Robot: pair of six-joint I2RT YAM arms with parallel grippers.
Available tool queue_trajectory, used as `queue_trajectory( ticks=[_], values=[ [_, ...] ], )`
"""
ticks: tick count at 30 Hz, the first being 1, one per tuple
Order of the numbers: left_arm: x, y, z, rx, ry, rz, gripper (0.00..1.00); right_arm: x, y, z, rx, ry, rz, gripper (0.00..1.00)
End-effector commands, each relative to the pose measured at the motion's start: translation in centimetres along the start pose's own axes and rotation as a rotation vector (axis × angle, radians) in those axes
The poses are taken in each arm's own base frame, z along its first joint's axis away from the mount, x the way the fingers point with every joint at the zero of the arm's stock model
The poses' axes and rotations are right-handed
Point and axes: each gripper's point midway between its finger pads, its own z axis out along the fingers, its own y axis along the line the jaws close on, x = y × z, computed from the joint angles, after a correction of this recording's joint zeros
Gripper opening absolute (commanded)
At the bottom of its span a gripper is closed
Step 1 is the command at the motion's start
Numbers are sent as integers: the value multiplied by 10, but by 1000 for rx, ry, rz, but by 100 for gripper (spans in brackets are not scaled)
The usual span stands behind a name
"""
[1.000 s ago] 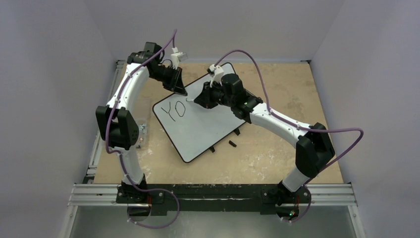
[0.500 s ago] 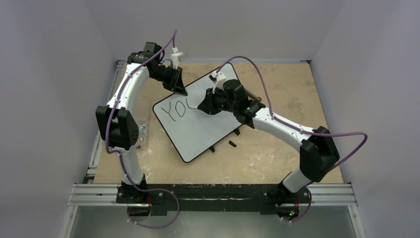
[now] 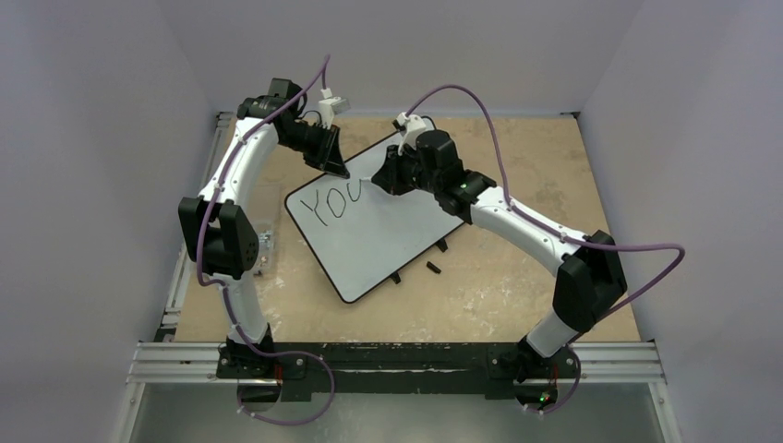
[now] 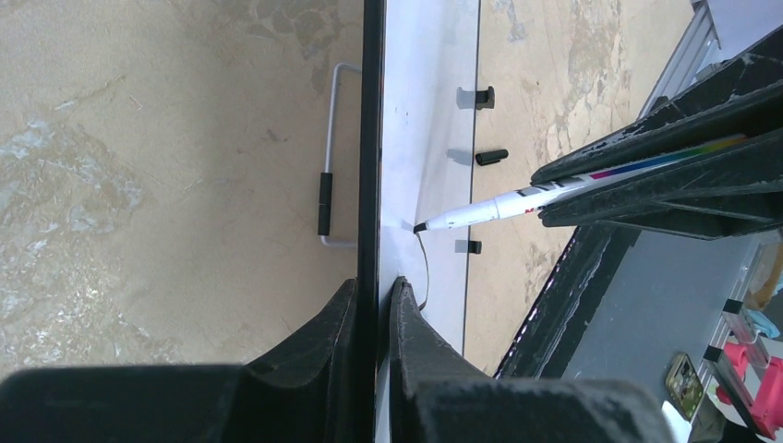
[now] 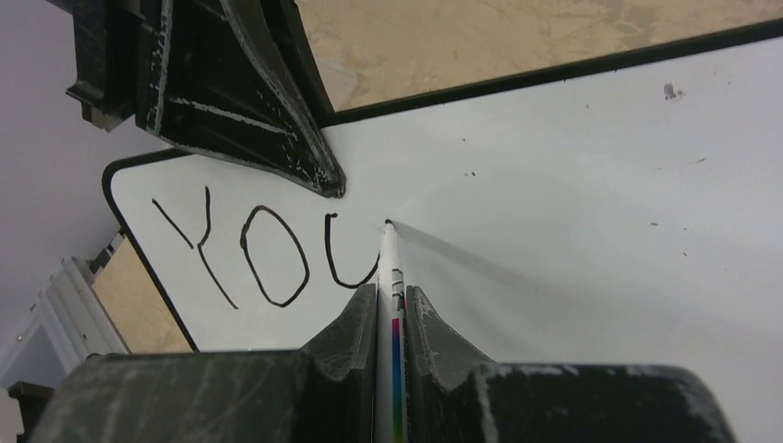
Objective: Write a sentence on the whiteboard
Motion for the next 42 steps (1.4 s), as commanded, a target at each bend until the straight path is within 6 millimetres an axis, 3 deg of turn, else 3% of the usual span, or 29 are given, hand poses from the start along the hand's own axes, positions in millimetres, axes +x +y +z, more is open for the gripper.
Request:
queue_trajectory(
  ticks=[1,8,19,30,35,42],
  values=[
    [-5,15,-16,-153,1,107,0,-27,-3,6,33,-54,-30,0],
    [-5,15,-15,-153,3,108,0,-25,-2,7,22,-46,-28,0],
    [-5,16,-16,-157,4,107,0,11,-11,-5,29,10,-3,0],
    [-4,16,-16,-159,4,108,0,22,-17,-15,61,31,-10,0],
    [-5,15,-16,-159,3,108,0,11,-14,-23,63,20,-32,0],
    [-4,15,-15,-159,6,109,0,-26,6,-32,-13,-45,-23,0]
  ],
)
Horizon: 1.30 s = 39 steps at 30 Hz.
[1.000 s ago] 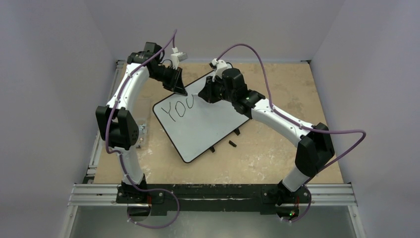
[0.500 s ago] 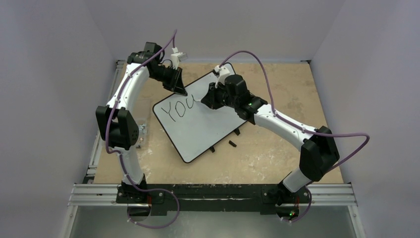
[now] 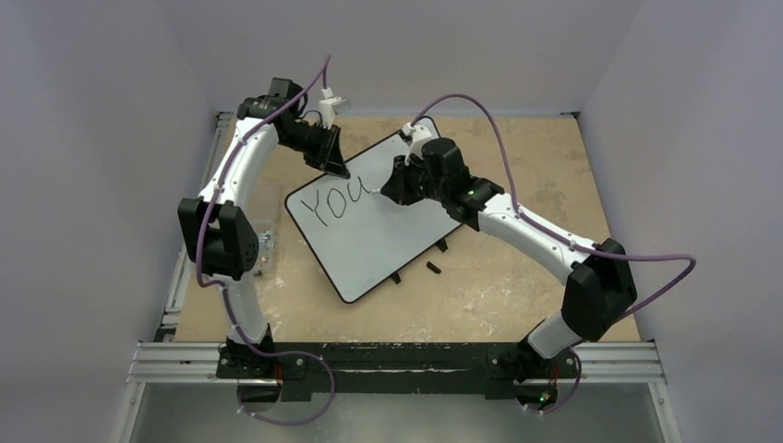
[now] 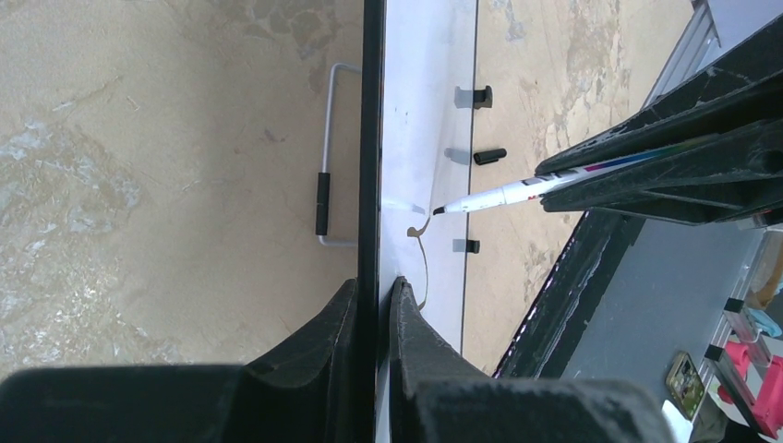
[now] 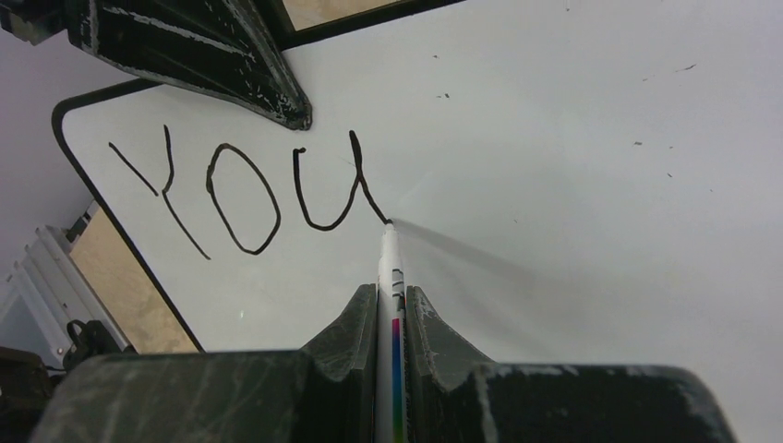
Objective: Write a sentence on the whiteboard
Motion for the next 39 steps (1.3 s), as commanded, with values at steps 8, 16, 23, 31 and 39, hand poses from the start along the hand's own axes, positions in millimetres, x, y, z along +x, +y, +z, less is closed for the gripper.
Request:
queue_trajectory(
  ticks=[8,16,23,31,39],
  values=[
    [-3,18,-14,-160,8,105,0,-80,-15,-27,4,-181,40,0],
    [-4,16,-14,-159,6,108,0,-93,-36,-24,45,-199,48,0],
    [-5,16,-15,-157,6,107,0,-101,-34,-15,21,-202,46,0],
    [-4,18,-14,-162,11,107,0,-91,-33,0,-17,-165,54,0],
    [-4,18,-13,-161,12,107,0,-71,-32,3,-43,-104,28,0]
  ],
)
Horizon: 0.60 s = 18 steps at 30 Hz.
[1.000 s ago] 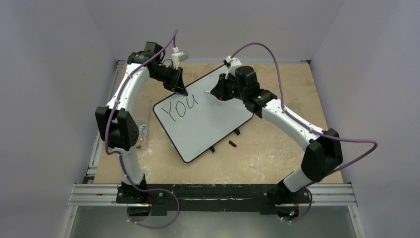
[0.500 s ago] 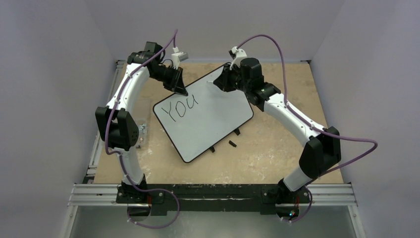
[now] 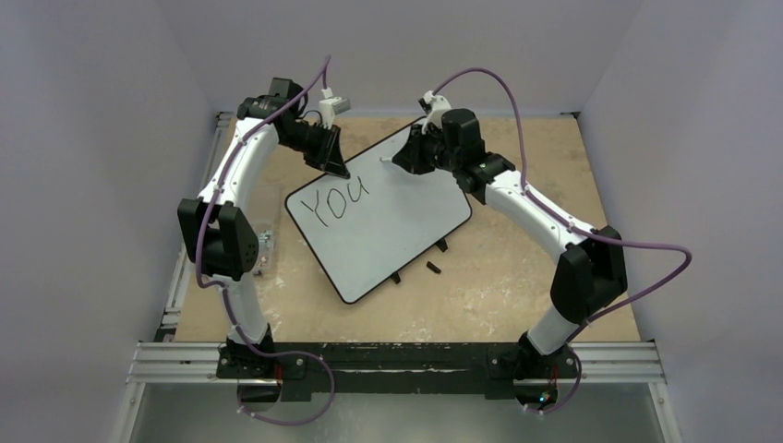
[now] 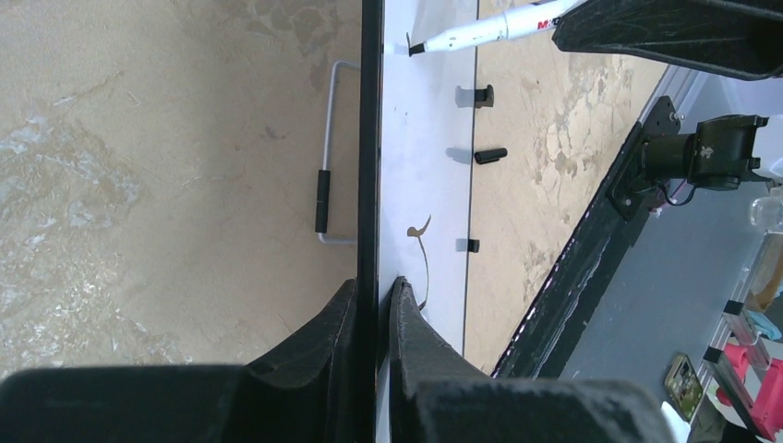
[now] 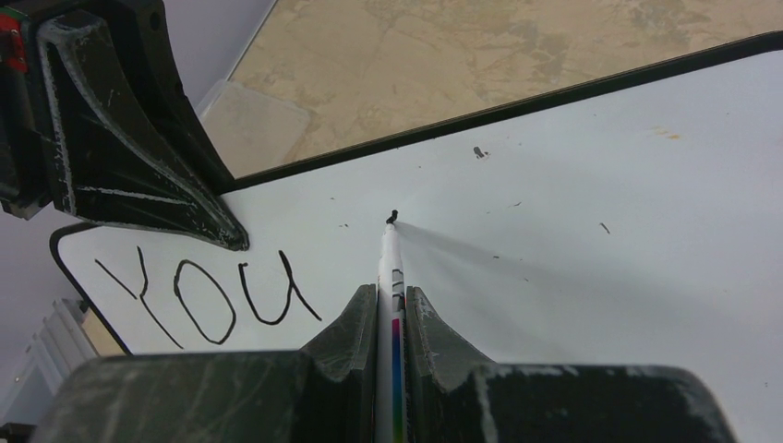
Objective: Write a sentence on the whiteboard
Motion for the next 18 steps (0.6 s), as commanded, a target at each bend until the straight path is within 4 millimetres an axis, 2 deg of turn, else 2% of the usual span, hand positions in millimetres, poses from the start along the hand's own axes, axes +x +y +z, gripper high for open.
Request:
queue_trajectory(
  ticks=[1,10,18],
  values=[
    [-4,20,-12,-154,8,110,0,-7,11,-4,-62,-10,-36,0],
    [-4,20,-13,-157,9,110,0,28,4,-6,-68,74,-51,0],
    [-4,20,-13,-157,9,111,0,45,-4,-14,-48,111,-68,0]
  ],
)
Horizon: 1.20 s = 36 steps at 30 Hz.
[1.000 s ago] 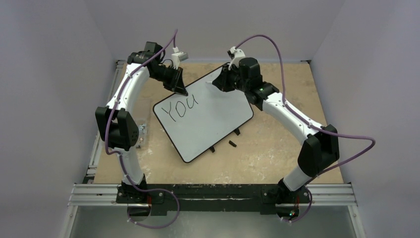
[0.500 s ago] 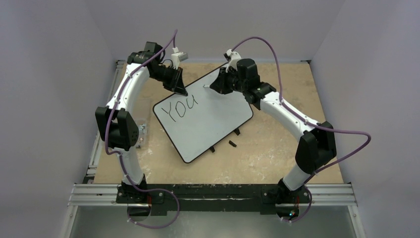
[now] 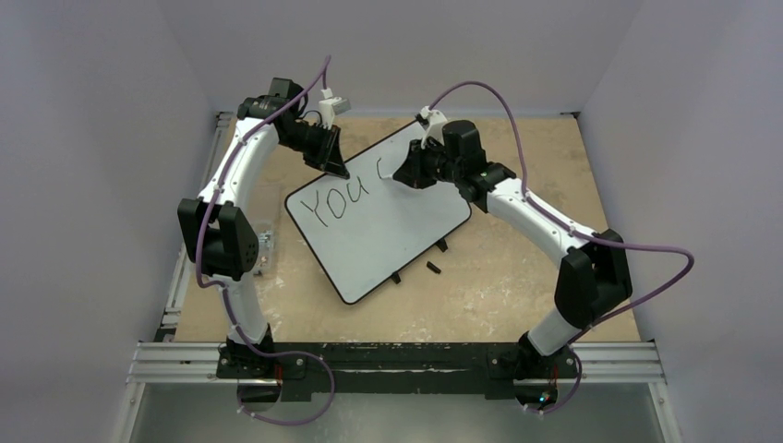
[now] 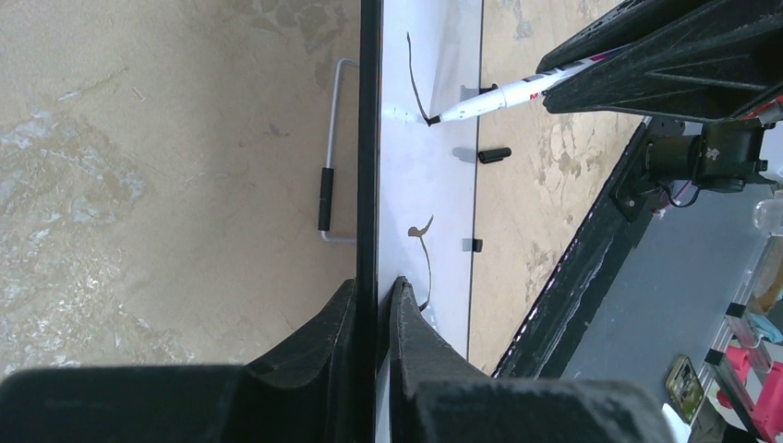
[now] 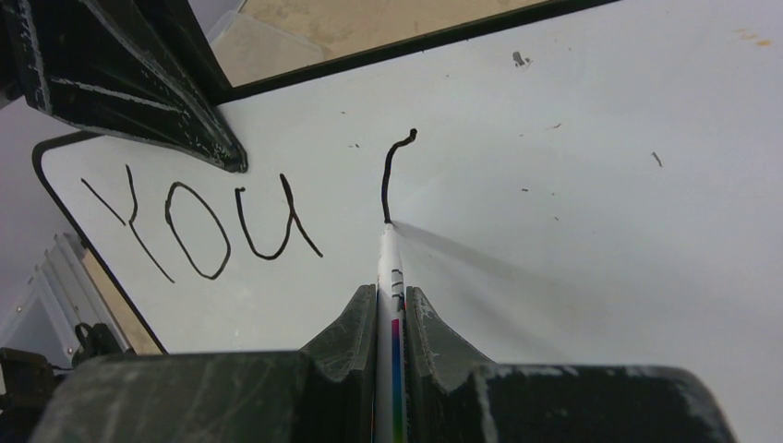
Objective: Write a sentence on the whiteboard
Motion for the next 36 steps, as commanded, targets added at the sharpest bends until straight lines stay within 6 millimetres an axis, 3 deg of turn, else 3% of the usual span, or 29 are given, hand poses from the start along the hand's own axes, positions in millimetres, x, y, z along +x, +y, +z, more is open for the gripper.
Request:
queue_trajectory(
  ticks=[1,6,14,22,29,36],
  values=[
    [-4,18,-12,-147,5,113,0,12,-5,-9,14,29,-37,0],
    [-5,18,-13,-147,4,115,0,8,-13,-15,79,18,-44,0],
    [-5,17,-13,-147,4,116,0,-18,-19,-20,148,-30,-66,0],
    [-5,17,-14,-148,1,118,0,-40,-11,-26,144,-70,-84,0],
    [-5,17,-14,-151,1,118,0,-45,0,-42,115,-100,-81,0],
    [-5,16,-14,-150,2,118,0,-53,-5,-40,143,-132,-66,0]
  ],
)
